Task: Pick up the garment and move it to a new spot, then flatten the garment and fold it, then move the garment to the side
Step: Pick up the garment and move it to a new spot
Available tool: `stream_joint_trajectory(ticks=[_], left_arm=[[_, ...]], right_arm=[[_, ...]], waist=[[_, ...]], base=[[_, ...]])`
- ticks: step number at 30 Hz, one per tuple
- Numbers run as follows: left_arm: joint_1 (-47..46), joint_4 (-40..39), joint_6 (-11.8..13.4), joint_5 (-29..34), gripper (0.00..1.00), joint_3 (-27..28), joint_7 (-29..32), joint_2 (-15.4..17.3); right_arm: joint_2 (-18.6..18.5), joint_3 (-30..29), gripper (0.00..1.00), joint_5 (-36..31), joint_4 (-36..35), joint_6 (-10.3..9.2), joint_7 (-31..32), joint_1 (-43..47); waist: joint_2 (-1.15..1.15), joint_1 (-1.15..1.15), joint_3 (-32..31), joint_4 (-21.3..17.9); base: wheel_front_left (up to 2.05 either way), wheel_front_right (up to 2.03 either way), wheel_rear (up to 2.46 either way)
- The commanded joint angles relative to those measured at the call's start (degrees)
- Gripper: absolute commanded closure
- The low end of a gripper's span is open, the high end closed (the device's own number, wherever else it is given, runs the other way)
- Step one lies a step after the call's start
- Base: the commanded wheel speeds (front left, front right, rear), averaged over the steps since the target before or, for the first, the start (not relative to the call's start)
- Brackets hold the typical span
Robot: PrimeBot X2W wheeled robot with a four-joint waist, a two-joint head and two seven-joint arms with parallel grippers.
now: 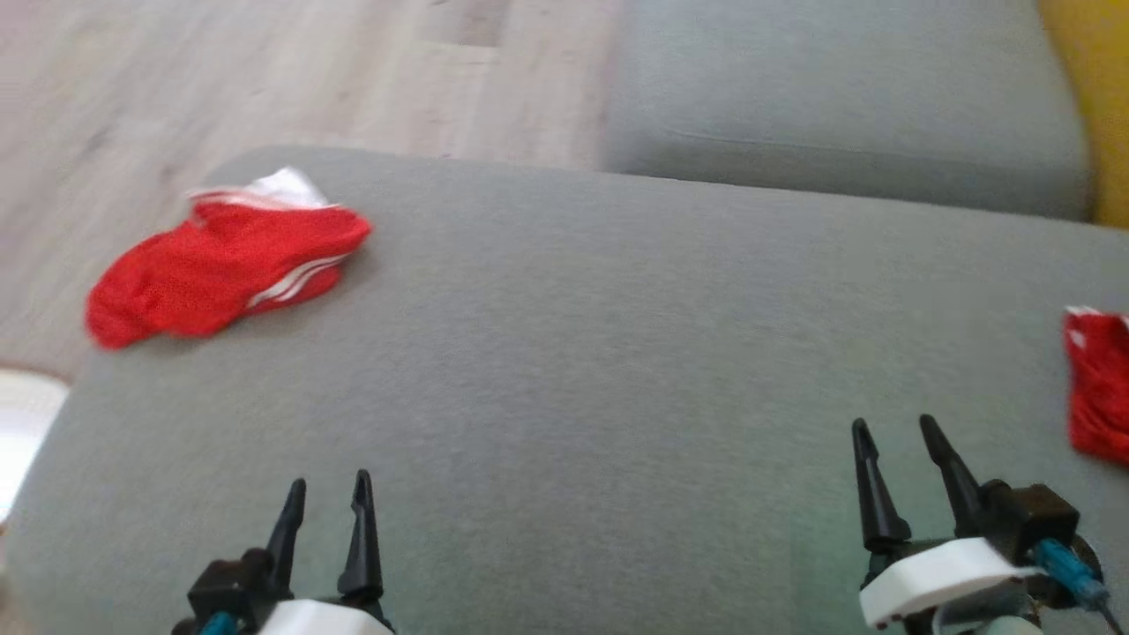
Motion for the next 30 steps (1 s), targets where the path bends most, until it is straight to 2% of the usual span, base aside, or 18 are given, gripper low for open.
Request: stream_joint_trajectory(ticks=[1, 4, 5, 8, 19, 23, 25, 27, 30], left_arm=[[-3.4, -2.2, 0.4, 0.6, 0.0, 2.2, 0.0, 1.1], [-3.4, -3.1, 0.7, 0.6, 0.0, 2.6, 0.1, 1.8], [-3.3, -3.6, 0.9, 0.6, 0.0, 2.8, 0.2, 2.2], [-2.9, -4.4, 1.1, 0.4, 0.0, 3.1, 0.2, 2.5], [0.0, -7.6, 2.6, -0.1, 0.0, 5.2, -1.1, 2.1], [0.3, -7.9, 2.5, -0.3, 0.0, 5.4, -1.2, 2.1], [-0.3, -8.2, 1.5, -1.6, 0.0, 5.9, -0.9, 2.1], [-1.1, -8.4, 1.1, -1.9, 0.0, 6.4, -0.6, 2.8], [-4.8, -9.2, 0.2, -1.6, 0.0, 8.1, 0.9, 6.4]], right_arm=[[-0.3, 1.8, 0.0, 0.5, -2.1, 0.37, -0.7, -2.3], [-0.3, 2.7, 0.0, 1.0, -1.8, 0.37, -1.0, -2.8], [-0.3, 3.3, 0.0, 1.3, -1.5, 0.37, -1.2, -3.2], [-0.3, 4.5, 0.0, 1.3, -1.3, 0.37, -1.2, -3.9], [-0.3, 8.9, 0.0, 0.2, -0.6, 0.37, -0.2, -8.0], [-0.3, 9.2, 0.0, 0.3, -0.6, 0.37, -0.3, -8.2], [-0.3, 9.0, 0.0, 0.4, -0.8, 0.37, -0.3, -8.0], [-0.3, 8.7, 0.0, 0.4, -1.0, 0.37, -0.3, -7.8], [-0.3, 7.5, 0.0, -0.1, -2.3, 0.37, 0.2, -7.0]], waist=[[0.0, 0.0, 0.0, 5.7], [0.0, 0.0, -0.1, 10.0], [0.0, 0.0, -0.2, 12.5], [0.0, 0.0, 0.2, 15.2], [0.0, 0.0, 2.6, 17.0], [0.0, 0.0, 2.6, 17.1], [0.0, 0.0, 2.6, 17.3], [0.0, 0.0, 2.7, 17.3], [0.0, 0.0, 3.1, 17.0]], base=[[0.0, 0.0, 0.0], [0.0, 0.0, 0.0], [0.0, 0.0, 0.0], [0.0, 0.0, 0.0], [0.0, 0.0, 0.0], [0.0, 0.0, 0.0], [0.0, 0.0, 0.0], [0.0, 0.0, 0.0], [0.0, 0.0, 0.0]])
